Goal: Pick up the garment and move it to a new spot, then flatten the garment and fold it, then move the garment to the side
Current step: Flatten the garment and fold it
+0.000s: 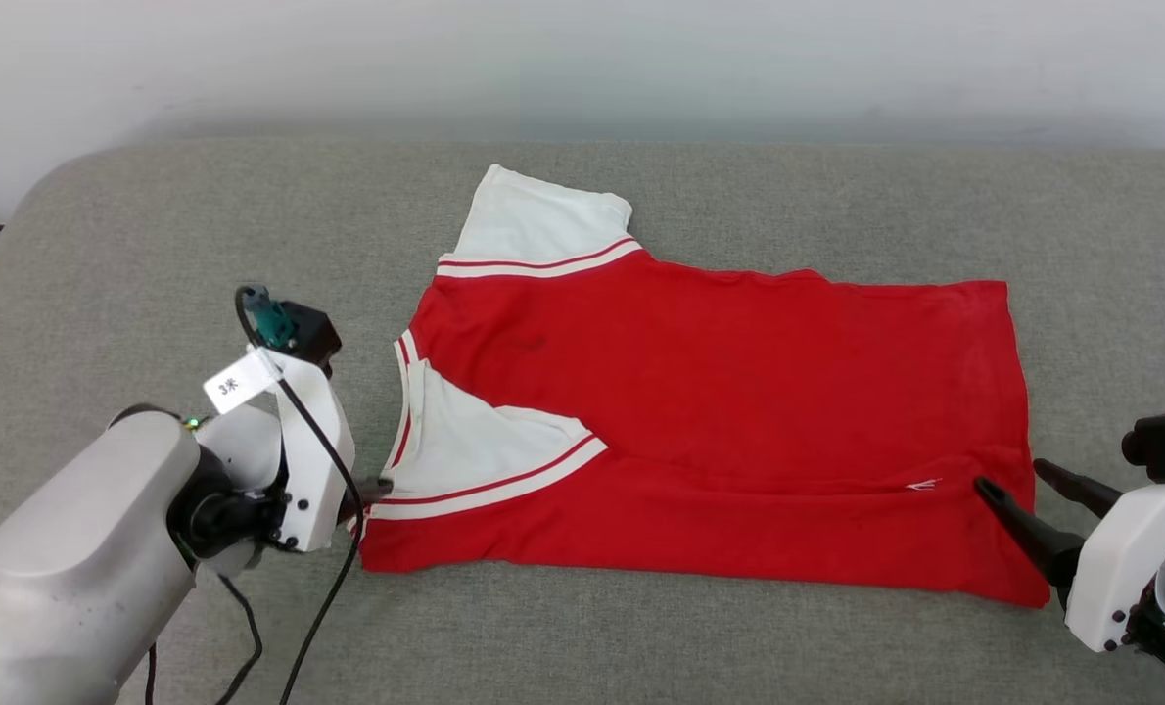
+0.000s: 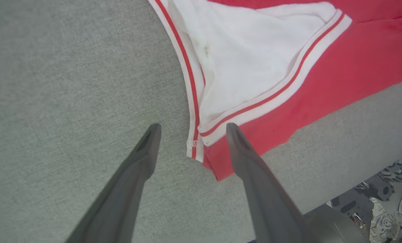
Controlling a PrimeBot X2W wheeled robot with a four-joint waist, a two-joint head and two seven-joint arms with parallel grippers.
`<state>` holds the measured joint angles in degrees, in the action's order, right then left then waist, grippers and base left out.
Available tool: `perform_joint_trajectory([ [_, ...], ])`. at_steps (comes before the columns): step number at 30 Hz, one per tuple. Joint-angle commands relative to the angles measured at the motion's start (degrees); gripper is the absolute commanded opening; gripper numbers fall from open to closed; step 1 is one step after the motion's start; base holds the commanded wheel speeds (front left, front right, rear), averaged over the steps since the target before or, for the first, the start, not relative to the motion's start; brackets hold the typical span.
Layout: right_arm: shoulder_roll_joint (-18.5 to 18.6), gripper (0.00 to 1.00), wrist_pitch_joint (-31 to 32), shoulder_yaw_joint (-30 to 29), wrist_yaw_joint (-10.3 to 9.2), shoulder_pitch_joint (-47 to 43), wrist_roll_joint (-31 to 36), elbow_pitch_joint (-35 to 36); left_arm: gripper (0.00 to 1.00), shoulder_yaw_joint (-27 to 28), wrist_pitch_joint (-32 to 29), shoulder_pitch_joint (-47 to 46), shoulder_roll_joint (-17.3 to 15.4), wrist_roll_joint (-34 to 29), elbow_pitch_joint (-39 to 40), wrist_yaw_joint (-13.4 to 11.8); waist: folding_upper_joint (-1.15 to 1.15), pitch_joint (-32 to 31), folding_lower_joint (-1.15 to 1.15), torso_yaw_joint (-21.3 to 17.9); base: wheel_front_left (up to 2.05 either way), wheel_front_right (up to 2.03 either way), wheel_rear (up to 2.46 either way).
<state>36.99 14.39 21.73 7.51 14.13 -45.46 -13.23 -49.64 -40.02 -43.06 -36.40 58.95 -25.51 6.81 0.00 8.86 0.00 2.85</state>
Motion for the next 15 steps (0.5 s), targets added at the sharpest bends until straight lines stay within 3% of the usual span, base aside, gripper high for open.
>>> perform_joint_trajectory([
  [1, -0.3, 1.0, 0.3, -0.3, -0.05, -0.2, 0.1, 0.4, 1.0, -0.4, -1.1, 0.6, -0.1, 0.5, -0.2, -0.3, 0.0, 0.2, 0.0, -0.3, 0.0, 0.0, 0.0],
  [5, -0.6, 1.0, 1.6, -0.7, -0.05, -0.4, 0.3, 1.1, 1.0, -1.9, -4.8, 1.3, 0.1, 1.2, -1.3, -0.4, 0.0, 1.1, 0.0, -1.0, 0.0, 0.0, 0.0],
  [15, -1.1, 1.0, 3.2, -1.1, -0.05, 0.7, 1.1, 2.2, 1.0, -4.1, -4.8, 3.3, 3.2, 1.2, -8.2, -0.6, 0.0, 2.9, 0.0, -2.3, 0.0, 0.0, 0.0],
])
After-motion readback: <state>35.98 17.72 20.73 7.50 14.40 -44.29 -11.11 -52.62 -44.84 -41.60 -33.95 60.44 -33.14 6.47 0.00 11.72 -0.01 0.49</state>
